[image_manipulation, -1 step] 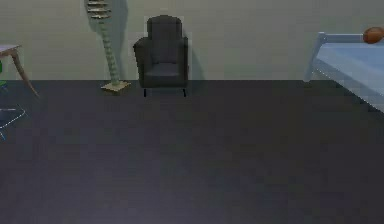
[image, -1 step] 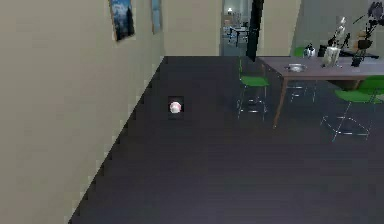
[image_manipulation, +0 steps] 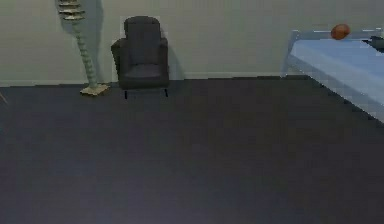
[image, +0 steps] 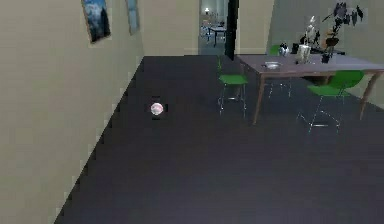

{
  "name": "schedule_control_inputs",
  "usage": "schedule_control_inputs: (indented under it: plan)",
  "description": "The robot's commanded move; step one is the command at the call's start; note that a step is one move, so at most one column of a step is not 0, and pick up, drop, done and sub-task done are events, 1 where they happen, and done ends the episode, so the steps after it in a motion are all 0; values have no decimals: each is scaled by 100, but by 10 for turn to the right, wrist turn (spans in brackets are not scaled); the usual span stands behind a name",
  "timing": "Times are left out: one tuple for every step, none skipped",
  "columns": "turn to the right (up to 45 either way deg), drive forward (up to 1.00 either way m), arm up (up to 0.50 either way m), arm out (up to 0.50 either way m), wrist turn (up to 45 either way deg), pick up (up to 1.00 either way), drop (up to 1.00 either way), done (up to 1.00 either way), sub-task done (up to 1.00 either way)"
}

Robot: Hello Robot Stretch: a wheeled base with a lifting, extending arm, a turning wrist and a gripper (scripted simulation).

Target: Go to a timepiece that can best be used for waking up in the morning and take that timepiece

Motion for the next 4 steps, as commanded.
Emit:
schedule_control_inputs:
  plan:
    - [0, 100, 0, 0, 0, 0, 0, 0, 0]
    - [30, 0, 0, 0, 0, 0, 0, 0, 0]
    - [0, 100, 0, 0, 0, 0, 0, 0, 0]
    - [0, 100, 0, 0, 0, 0, 0, 0, 0]
